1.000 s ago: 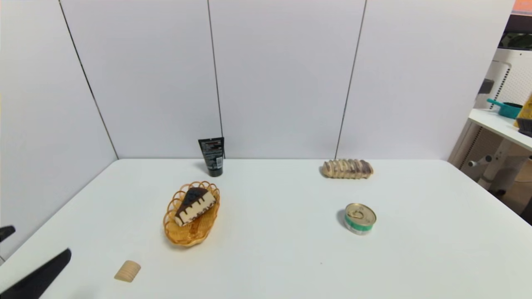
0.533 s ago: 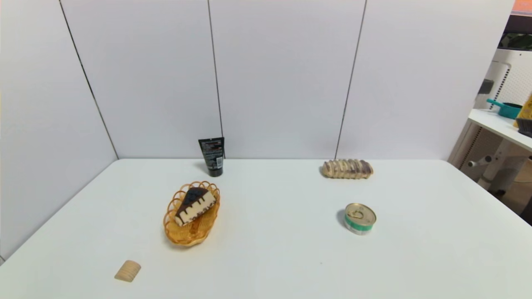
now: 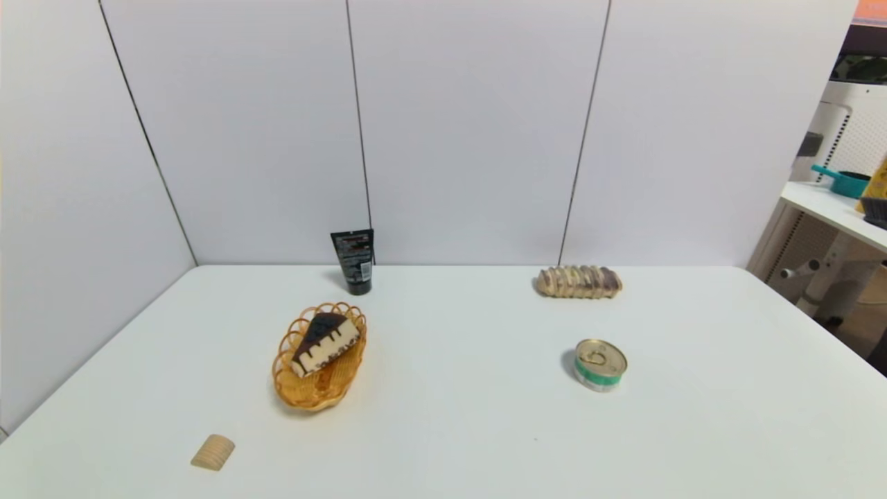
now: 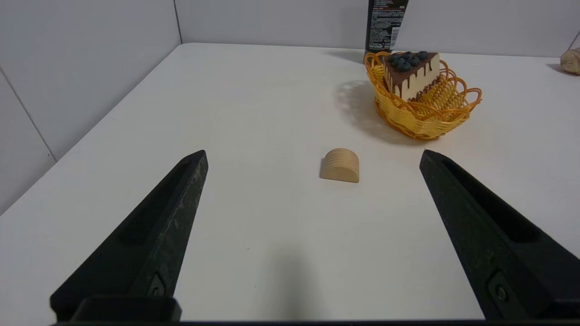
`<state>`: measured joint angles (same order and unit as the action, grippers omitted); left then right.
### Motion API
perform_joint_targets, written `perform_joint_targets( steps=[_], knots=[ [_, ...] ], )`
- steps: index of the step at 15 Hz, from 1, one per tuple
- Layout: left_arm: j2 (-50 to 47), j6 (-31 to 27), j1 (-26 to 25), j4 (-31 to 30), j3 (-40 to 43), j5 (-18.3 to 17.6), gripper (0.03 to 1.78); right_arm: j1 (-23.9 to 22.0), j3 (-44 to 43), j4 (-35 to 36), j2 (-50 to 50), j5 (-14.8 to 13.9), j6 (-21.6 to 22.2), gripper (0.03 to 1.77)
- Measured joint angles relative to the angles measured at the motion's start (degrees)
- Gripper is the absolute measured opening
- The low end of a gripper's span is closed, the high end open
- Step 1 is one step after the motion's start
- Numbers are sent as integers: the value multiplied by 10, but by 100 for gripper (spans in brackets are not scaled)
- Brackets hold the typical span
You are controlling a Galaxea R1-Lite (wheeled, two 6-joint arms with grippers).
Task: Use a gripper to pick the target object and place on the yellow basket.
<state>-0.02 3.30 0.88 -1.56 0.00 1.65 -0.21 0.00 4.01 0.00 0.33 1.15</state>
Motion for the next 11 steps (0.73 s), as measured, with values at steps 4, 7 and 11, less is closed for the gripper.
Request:
perform_joint_targets(
  steps=[4, 7, 11],
  knots=[
    [-1, 0, 0, 0, 0, 0, 169, 0, 0, 0, 0, 0, -4, 170],
    [-1, 0, 0, 0, 0, 0, 169, 0, 0, -7, 0, -4, -4, 170],
    [-1, 0, 0, 0, 0, 0, 169, 0, 0, 0, 0, -14, 23, 170]
  ],
)
